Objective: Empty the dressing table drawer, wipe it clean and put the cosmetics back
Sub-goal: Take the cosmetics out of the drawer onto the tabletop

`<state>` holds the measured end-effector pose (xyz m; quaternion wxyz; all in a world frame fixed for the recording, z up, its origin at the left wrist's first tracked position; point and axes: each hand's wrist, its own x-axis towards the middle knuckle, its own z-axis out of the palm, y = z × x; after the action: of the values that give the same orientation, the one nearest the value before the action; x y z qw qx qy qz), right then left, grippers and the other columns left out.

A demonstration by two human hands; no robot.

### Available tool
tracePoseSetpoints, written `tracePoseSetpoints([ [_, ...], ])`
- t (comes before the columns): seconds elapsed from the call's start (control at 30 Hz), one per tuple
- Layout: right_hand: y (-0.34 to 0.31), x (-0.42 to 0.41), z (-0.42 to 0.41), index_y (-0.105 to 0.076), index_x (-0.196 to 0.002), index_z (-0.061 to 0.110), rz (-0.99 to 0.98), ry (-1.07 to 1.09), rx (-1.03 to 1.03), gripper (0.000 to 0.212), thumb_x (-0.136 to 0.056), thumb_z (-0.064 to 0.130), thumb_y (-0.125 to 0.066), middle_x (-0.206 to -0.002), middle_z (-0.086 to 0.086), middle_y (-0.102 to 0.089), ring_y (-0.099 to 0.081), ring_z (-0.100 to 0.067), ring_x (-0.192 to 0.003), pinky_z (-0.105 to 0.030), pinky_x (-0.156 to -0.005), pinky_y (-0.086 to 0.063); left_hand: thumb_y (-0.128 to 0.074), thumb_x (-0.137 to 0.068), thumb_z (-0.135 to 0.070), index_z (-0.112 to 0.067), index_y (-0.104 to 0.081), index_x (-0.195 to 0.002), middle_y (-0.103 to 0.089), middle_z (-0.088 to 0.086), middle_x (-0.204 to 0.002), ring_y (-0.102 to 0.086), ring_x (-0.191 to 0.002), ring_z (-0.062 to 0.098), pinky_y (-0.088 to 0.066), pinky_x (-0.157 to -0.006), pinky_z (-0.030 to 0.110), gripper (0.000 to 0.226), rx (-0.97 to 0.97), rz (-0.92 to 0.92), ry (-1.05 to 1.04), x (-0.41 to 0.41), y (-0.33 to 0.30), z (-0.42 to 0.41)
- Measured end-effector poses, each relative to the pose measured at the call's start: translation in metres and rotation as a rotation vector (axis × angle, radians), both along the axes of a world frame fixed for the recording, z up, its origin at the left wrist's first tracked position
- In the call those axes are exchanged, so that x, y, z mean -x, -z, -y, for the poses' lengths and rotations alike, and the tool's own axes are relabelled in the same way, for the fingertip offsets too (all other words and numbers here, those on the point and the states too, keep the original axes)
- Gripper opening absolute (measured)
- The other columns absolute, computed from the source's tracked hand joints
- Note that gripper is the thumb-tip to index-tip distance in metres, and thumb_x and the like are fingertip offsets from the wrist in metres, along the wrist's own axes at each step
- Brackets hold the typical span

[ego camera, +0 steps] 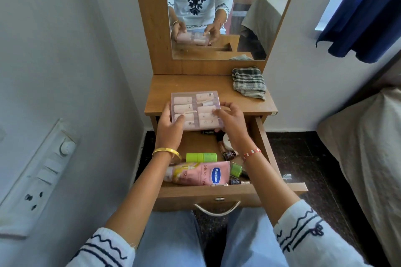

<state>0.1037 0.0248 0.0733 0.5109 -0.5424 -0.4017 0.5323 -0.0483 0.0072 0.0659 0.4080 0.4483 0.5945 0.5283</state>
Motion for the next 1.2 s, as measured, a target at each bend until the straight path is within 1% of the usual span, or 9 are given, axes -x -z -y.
tracePoseSetpoints([
  [0.07,-0.007,0.003,-0.014,-0.049,-0.116,0.011,0.086,0.017,0.007,0.028,-0.09,0.011,-0.059,-0.092,0.0,-0.063,-0.065,-0.013,-0.076,-0.02,-0.05,-0.054,-0.054,-0.083,-0.006,-0.018,-0.044,-0.133,-0.06,-0.001,-0.119,-0.057,-0.106,0.014,-0.046,-0.081,0.012,0.052,-0.004,-0.07,0.059,0.002,-0.01,-0.014],
  [0.23,-0.005,0.008,-0.043,-0.052,-0.124,0.008,0.4,0.105,0.002,0.033,-0.093,0.021,-0.056,-0.088,-0.001,-0.063,-0.062,-0.011,-0.069,-0.024,-0.057,-0.054,-0.065,-0.079,-0.004,-0.013,-0.044,-0.129,-0.058,0.004,-0.122,-0.054,-0.104,0.013,-0.041,-0.085,0.02,0.055,0.03,-0.316,0.226,0.006,-0.023,-0.043],
  [0.33,-0.005,0.008,-0.056,-0.053,-0.125,0.006,0.637,0.139,-0.029,0.035,-0.094,0.024,-0.053,-0.1,-0.007,-0.066,-0.065,-0.018,-0.085,-0.034,-0.073,-0.057,-0.069,-0.08,-0.01,-0.012,-0.044,-0.131,-0.058,0.004,-0.125,-0.056,-0.109,0.016,-0.04,-0.087,0.02,0.057,0.076,-0.396,0.267,0.006,-0.026,-0.058],
  [0.43,-0.007,0.008,-0.073,-0.057,-0.119,0.002,0.802,0.16,-0.082,0.032,-0.095,0.023,-0.051,-0.108,-0.012,-0.065,-0.062,-0.024,-0.097,-0.04,-0.086,-0.052,-0.071,-0.078,-0.012,-0.013,-0.046,-0.131,-0.058,0.005,-0.129,-0.056,-0.114,0.02,-0.038,-0.087,0.019,0.059,0.1,-0.478,0.245,0.003,-0.028,-0.076],
  [0.57,-0.007,0.01,-0.085,-0.058,-0.117,0.004,0.86,0.187,-0.055,0.03,-0.096,0.023,-0.049,-0.113,-0.013,-0.063,-0.059,-0.027,-0.104,-0.037,-0.088,-0.05,-0.072,-0.077,-0.015,-0.013,-0.042,-0.136,-0.054,0.004,-0.135,-0.052,-0.121,0.02,-0.039,-0.096,0.023,0.066,0.105,-0.519,0.198,-0.003,-0.03,-0.085],
  [0.7,-0.001,0.014,-0.093,-0.056,-0.108,0.007,0.914,0.226,-0.061,0.024,-0.096,0.025,-0.047,-0.104,-0.011,-0.061,-0.057,-0.027,-0.099,-0.04,-0.082,-0.051,-0.07,-0.079,-0.012,-0.013,-0.043,-0.136,-0.054,0.006,-0.134,-0.051,-0.122,0.02,-0.037,-0.097,0.022,0.063,0.08,-0.494,0.165,-0.011,-0.029,-0.091],
  [0.93,0.001,0.006,-0.094,-0.056,-0.11,0.006,0.99,0.185,-0.107,0.024,-0.097,0.023,-0.045,-0.106,-0.01,-0.061,-0.052,-0.024,-0.099,-0.036,-0.086,-0.047,-0.065,-0.083,-0.021,-0.013,-0.033,-0.142,-0.05,0.007,-0.138,-0.048,-0.126,0.024,-0.037,-0.103,0.03,0.068,0.067,-0.537,0.157,-0.016,-0.016,-0.103],
  [1.07,0.003,0.001,-0.097,-0.058,-0.109,0.005,0.966,0.178,-0.122,0.022,-0.095,0.02,-0.048,-0.107,-0.009,-0.061,-0.053,-0.023,-0.101,-0.03,-0.085,-0.044,-0.063,-0.085,-0.025,-0.016,-0.042,-0.137,-0.054,0.007,-0.135,-0.05,-0.124,0.025,-0.039,-0.105,0.038,0.057,0.041,-0.558,0.123,-0.017,-0.003,-0.111],
  [1.2,0.006,-0.001,-0.094,-0.059,-0.1,0.004,0.984,0.169,-0.143,0.02,-0.096,0.018,-0.045,-0.104,-0.011,-0.06,-0.05,-0.023,-0.099,-0.025,-0.08,-0.036,-0.059,-0.088,-0.03,-0.019,-0.047,-0.134,-0.041,0.001,-0.145,-0.04,-0.134,0.018,-0.029,-0.112,0.039,0.049,0.039,-0.616,0.092,-0.02,0.006,-0.118],
])
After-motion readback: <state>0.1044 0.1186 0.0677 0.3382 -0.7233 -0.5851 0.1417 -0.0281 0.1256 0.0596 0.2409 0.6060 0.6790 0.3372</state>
